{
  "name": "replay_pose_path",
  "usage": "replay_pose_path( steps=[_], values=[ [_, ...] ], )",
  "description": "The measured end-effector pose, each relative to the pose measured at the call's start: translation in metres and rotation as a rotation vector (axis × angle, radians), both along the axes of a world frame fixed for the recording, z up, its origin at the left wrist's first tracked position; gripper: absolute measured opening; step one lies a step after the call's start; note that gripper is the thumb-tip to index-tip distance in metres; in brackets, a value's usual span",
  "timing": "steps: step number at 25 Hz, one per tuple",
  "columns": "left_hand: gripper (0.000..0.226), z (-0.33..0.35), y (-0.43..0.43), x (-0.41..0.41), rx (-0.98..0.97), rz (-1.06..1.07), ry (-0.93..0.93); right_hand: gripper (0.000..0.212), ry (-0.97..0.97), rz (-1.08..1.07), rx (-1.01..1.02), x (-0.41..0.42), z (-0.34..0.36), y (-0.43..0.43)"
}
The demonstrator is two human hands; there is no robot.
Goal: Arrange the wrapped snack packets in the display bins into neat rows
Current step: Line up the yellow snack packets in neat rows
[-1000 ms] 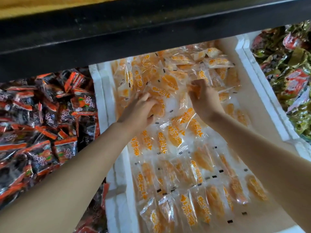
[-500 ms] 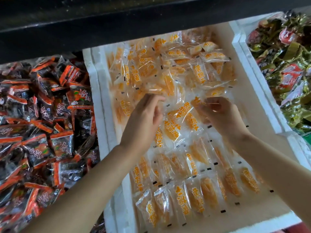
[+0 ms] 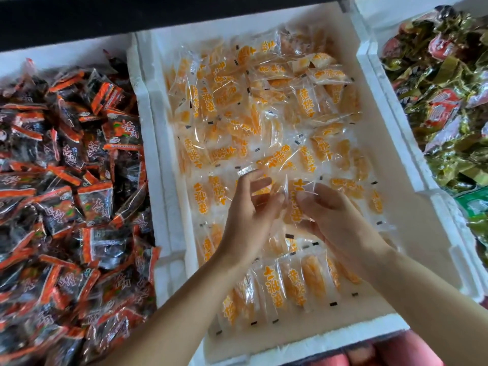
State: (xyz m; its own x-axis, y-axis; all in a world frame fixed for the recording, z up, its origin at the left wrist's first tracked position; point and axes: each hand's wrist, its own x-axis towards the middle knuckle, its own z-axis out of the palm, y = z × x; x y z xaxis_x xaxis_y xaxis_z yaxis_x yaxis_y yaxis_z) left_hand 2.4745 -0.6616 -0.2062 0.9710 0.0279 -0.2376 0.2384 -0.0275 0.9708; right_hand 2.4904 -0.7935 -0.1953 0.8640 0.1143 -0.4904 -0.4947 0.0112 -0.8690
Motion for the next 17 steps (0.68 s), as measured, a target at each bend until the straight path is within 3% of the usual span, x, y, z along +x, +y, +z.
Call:
replay_pose_path(
  steps=[3,6,10,12,14,17],
  values=[
    [0.01,0.001,0.001,-0.009,-0.02,-0.049,0.151,0.013,0.029,-0.002,0.055,-0.01,0.002,0.003],
    [0.024,0.005,-0.001,-0.021,-0.113,-0.083,0.231,0.006,-0.047,0.052,-0.19,-0.01,-0.001,0.004],
    [0.013,0.007,0.005,-0.025,-0.04,-0.021,0.161,0.018,-0.12,0.09,-0.176,-0.005,0.003,0.002],
    [0.02,0.003,0.015,-0.023,0.049,0.041,0.138,0.02,-0.149,0.179,-0.146,0.002,0.006,0.0],
    [0.024,0.004,0.026,-0.019,0.13,0.077,0.12,0.024,-0.299,0.241,-0.345,0.021,0.0,-0.002],
    [0.035,0.007,0.038,-0.014,0.159,0.119,0.111,0.042,-0.66,0.383,-0.817,0.065,-0.018,-0.003]
  ],
)
